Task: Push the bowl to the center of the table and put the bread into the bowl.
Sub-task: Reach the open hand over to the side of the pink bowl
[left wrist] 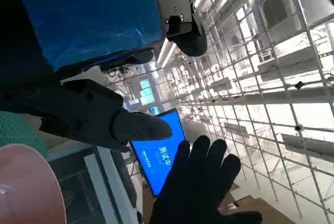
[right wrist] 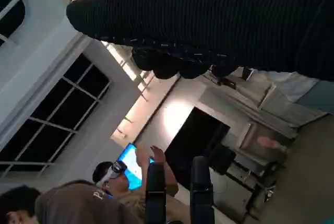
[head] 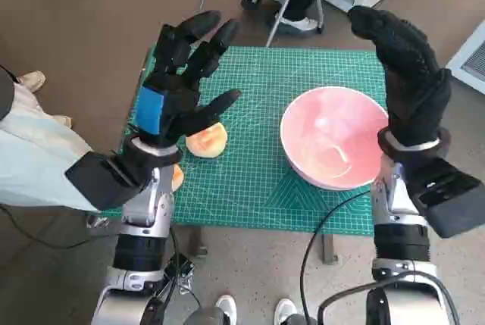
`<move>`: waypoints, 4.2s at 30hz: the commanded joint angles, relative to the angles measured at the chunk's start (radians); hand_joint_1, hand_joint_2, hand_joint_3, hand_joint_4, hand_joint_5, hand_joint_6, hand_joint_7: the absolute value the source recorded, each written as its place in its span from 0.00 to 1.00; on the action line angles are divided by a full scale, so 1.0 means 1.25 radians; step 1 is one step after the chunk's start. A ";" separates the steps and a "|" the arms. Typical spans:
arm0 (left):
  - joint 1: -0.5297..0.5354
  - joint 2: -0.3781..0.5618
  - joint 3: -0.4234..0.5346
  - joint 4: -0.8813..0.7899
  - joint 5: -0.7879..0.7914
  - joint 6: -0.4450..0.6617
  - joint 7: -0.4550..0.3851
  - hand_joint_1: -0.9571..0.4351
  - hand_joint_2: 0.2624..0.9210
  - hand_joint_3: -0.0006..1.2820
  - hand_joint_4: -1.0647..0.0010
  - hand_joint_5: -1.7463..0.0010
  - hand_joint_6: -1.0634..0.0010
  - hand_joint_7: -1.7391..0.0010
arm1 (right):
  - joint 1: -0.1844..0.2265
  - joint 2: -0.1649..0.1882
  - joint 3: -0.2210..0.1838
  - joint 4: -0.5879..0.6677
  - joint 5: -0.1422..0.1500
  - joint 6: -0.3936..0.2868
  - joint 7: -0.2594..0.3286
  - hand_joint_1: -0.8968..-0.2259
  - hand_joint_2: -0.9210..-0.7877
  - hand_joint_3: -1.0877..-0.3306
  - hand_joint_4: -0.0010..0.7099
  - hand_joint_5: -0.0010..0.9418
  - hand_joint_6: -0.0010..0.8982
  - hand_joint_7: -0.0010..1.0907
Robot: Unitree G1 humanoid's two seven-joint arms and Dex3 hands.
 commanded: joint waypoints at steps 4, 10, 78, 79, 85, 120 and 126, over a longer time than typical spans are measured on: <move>0.010 0.005 0.004 0.006 0.003 -0.016 0.002 0.46 1.00 0.17 0.67 0.95 0.95 0.53 | 0.024 -0.019 -0.019 0.034 0.027 0.004 0.025 0.49 0.00 0.47 0.49 0.00 0.02 0.69; 0.010 0.007 0.008 0.017 0.004 -0.025 0.002 0.46 1.00 0.16 0.67 0.95 0.94 0.55 | 0.028 -0.038 -0.043 0.066 0.054 -0.007 0.051 0.51 0.00 0.48 0.48 0.00 0.02 0.69; 0.072 0.059 0.040 0.006 -0.011 -0.039 -0.008 0.45 1.00 0.15 0.63 0.99 0.78 0.73 | -0.034 0.077 -0.260 0.584 0.025 0.236 -0.302 0.66 0.00 0.33 0.34 0.00 0.05 0.64; 0.075 0.061 0.040 0.003 -0.010 -0.039 -0.007 0.45 1.00 0.15 0.63 0.99 0.78 0.73 | -0.043 0.080 -0.262 0.585 0.025 0.245 -0.307 0.66 0.00 0.34 0.33 0.00 0.04 0.65; 0.097 0.073 0.046 -0.014 -0.004 -0.047 -0.002 0.44 1.00 0.14 0.63 1.00 0.75 0.78 | -0.085 0.098 -0.276 0.589 0.033 0.276 -0.333 0.69 0.00 0.33 0.32 0.00 0.02 0.69; 0.230 0.237 0.092 -0.088 0.069 -0.050 -0.009 0.42 1.00 0.16 0.64 1.00 0.68 0.86 | -0.184 0.098 -0.266 0.586 0.003 0.323 -0.341 0.66 0.00 0.36 0.34 0.01 0.04 0.74; 0.239 0.424 0.096 -0.090 0.214 -0.033 -0.053 0.43 1.00 0.13 0.65 1.00 0.69 0.87 | -0.192 0.084 -0.221 0.558 -0.033 0.231 -0.280 0.56 0.00 0.39 0.39 0.02 0.05 0.71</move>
